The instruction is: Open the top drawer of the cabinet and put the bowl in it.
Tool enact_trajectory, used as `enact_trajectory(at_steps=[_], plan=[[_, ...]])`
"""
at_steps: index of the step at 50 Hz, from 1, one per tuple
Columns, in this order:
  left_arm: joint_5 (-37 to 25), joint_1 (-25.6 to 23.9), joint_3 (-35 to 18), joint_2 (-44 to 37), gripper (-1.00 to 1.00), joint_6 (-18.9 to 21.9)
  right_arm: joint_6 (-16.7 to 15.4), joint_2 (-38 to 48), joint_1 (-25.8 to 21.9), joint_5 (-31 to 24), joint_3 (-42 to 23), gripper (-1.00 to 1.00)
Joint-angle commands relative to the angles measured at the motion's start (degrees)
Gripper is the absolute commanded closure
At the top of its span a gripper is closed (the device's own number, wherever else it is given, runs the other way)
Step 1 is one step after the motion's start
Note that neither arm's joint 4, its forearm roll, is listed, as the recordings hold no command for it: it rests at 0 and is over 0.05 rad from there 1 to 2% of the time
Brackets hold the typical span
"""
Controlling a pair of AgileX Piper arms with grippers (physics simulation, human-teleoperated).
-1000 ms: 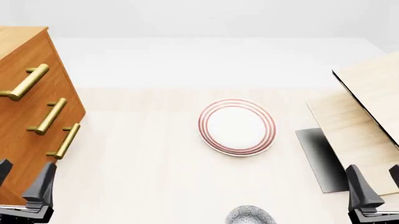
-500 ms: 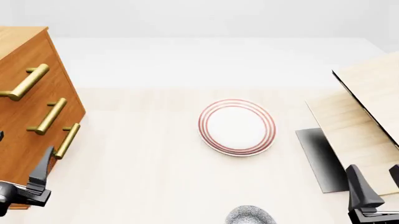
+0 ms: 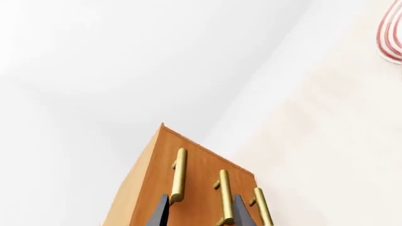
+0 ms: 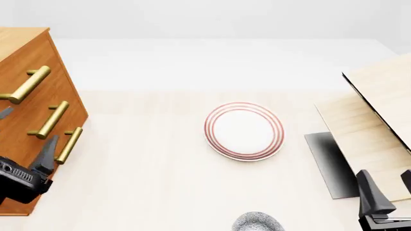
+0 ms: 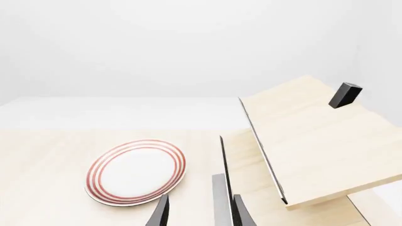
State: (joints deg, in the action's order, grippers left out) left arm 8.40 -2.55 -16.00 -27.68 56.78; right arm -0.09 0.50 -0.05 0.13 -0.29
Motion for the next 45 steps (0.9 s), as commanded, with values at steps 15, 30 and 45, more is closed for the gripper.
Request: enact_trajectory(at_steps=[15,30,45], plan=[[14.3,-0.4,0.4,-13.0,-1.00,20.6,0.0,-0.1,0.0,0.0,0.0,-1.00],[18.6,1.5,-1.8,-20.1,-1.00,24.3,0.0,-0.1,0.0,0.0,0.0,-1.00],[24.0,3.9,-2.7,-27.9,-1.00,26.2,0.0,-0.1,0.0,0.0,0.0,-1.00]])
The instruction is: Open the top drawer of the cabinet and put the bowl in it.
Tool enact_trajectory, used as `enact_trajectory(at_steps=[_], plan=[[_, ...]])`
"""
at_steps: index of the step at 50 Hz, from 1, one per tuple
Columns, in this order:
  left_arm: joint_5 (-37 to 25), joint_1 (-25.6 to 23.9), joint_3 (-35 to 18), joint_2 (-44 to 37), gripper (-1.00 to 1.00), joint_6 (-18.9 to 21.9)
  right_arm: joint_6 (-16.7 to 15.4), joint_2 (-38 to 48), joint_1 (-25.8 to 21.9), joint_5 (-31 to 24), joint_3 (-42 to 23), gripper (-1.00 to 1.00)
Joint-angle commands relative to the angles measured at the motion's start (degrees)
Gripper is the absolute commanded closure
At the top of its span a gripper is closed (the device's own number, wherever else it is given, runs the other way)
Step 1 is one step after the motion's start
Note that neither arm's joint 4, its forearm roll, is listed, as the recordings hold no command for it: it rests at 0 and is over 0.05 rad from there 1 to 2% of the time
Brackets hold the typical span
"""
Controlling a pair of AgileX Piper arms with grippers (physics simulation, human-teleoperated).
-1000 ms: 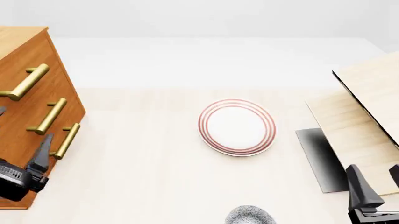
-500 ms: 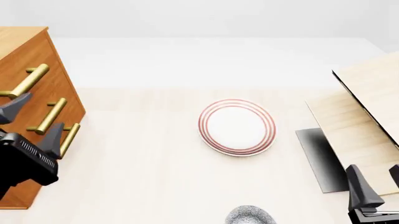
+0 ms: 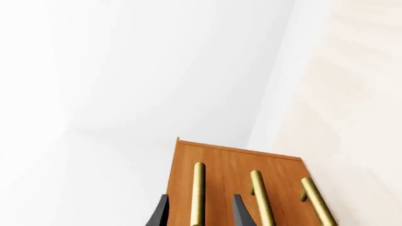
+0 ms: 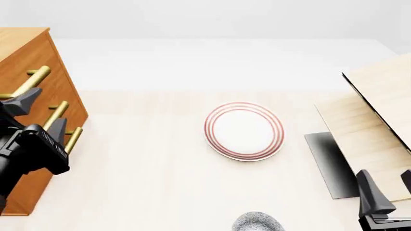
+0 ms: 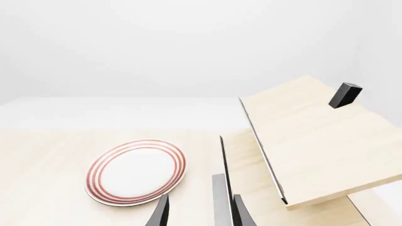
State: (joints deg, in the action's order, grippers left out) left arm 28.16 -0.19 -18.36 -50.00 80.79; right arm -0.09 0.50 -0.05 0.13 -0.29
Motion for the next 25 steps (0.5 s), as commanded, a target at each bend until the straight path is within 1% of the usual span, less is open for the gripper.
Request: enact_trajectory(at_steps=[1,4,7,12,18,24,25], plan=[[4.6,1.9,-0.4,-6.0,-1.00,2.4,0.0,-0.1,0.0,0.0,0.0,-1.00],[6.3,2.2,0.1,-7.4,-1.00,2.5,0.0,-0.1,0.0,0.0,0.0,-1.00],[6.1,2.8,-0.5,-7.6,-1.00,2.7,0.0,-0.1,0.0,0.0,0.0,-1.00],[7.6,4.3,0.0,-8.6,-1.00,2.5,0.0,-0.1,0.0,0.0,0.0,-1.00],[9.7,6.1,0.6,-9.6,-1.00,3.7,0.0,-0.1,0.0,0.0,0.0,-1.00],[8.3,6.9,-0.3,-9.1,-1.00,3.4,0.0,-0.1,0.0,0.0,0.0,-1.00],[9.1,7.3,-0.1,-9.6,-1.00,3.8,0.0,-0.1,0.0,0.0,0.0,-1.00]])
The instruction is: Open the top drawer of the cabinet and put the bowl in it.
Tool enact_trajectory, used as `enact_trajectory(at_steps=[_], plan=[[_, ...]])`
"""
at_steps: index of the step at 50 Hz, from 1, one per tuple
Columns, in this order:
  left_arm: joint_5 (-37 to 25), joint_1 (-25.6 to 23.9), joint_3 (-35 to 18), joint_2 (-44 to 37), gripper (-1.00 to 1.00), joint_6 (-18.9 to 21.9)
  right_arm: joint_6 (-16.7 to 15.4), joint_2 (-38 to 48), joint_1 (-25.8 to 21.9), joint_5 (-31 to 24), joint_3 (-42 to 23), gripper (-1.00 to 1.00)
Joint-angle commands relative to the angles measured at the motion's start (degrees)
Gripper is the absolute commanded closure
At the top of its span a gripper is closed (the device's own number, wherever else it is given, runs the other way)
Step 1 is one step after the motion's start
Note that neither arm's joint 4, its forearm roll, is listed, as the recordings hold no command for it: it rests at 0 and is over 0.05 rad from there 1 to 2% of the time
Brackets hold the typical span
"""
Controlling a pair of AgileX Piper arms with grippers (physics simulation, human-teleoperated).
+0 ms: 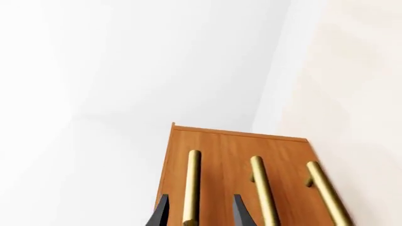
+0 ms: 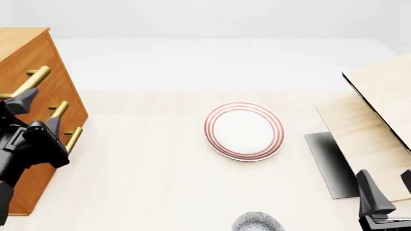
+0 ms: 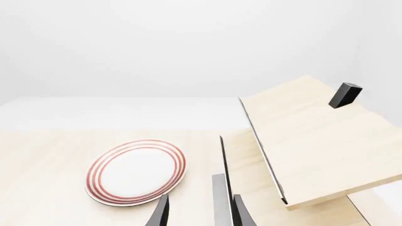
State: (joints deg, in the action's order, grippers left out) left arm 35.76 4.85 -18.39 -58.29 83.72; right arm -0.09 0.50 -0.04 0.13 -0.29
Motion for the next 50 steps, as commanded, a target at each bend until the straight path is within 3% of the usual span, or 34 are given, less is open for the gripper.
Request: enact_trajectory(at_steps=[1,50], plan=[[2.4,2.4,0.3,-1.9,-1.00,1.0,0.0,-0.1,0.0,0.0,0.0,-1.00],[4.9,9.2,-3.9,-8.1,-1.00,0.3,0.0,-0.1,0.0,0.0,0.0,-1.00]])
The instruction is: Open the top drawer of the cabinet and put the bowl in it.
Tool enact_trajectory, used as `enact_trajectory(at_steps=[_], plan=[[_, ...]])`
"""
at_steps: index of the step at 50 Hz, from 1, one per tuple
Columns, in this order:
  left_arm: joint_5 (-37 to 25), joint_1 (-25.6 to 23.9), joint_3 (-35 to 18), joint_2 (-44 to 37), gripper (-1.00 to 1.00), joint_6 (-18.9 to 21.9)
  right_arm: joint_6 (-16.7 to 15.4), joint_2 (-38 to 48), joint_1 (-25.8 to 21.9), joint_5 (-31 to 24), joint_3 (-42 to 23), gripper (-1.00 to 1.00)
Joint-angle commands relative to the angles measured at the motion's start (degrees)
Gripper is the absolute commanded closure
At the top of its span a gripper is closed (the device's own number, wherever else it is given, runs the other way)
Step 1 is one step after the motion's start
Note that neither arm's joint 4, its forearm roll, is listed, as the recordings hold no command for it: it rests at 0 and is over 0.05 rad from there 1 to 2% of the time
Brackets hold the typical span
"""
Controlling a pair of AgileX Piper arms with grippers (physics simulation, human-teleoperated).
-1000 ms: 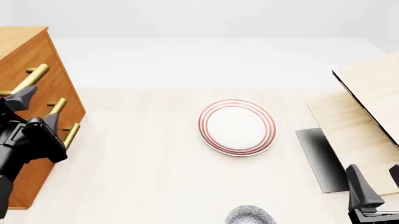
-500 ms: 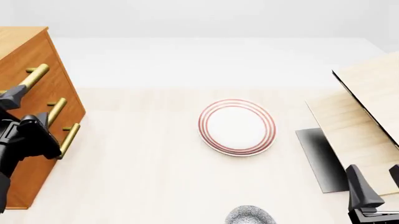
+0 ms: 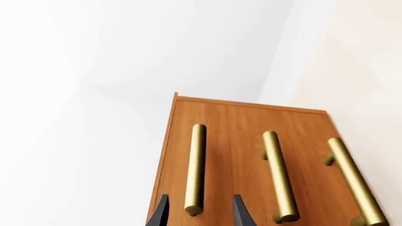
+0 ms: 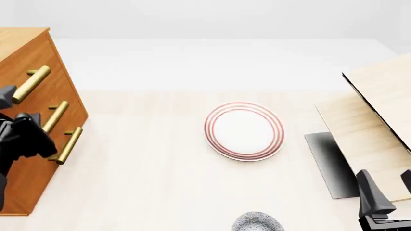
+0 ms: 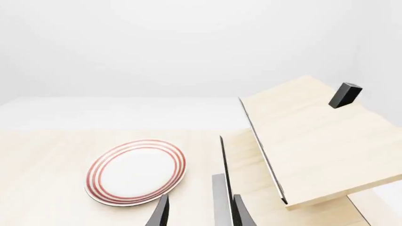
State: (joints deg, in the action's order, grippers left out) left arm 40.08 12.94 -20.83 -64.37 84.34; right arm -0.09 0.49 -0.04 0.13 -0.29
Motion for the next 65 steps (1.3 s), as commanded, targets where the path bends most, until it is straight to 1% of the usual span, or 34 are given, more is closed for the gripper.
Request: enact_trajectory(at_steps=[1,4,6,7,12,24,37,38,53,65], plan=[[0.6,1.1,-1.6,-2.1,-1.00,-0.3,0.0,-0.1,0.0,0.0,0.0,-1.00],[0.6,1.2,-1.9,-2.3,-1.00,-0.5,0.0,-0.1,0.0,0.0,0.0,-1.00],[2.0,1.6,-1.7,-3.6,-1.00,0.0,0.1,-0.1,0.0,0.0,0.0,-1.00],[0.7,1.7,-2.3,-2.9,-1.00,-1.0,0.0,-0.1,0.0,0.0,0.0,-1.00],[1.9,2.2,-2.6,-4.4,-1.00,-0.5,0.0,0.0,0.0,0.0,0.0,-1.00],[2.0,2.9,-5.0,-7.3,-1.00,-0.8,0.0,-0.1,0.0,0.0,0.0,-1.00],[3.9,4.2,-4.7,-8.9,-1.00,-0.7,0.0,-0.1,0.0,0.0,0.0,-1.00],[3.9,4.1,-4.6,-8.6,1.00,-0.8,0.0,-0.1,0.0,0.0,0.0,-1.00],[3.1,3.6,-2.6,-6.2,1.00,0.9,0.0,-0.1,0.0,0.0,0.0,-1.00],[3.5,1.0,-2.2,-5.8,1.00,1.9,0.0,-0.1,0.0,0.0,0.0,-1.00]])
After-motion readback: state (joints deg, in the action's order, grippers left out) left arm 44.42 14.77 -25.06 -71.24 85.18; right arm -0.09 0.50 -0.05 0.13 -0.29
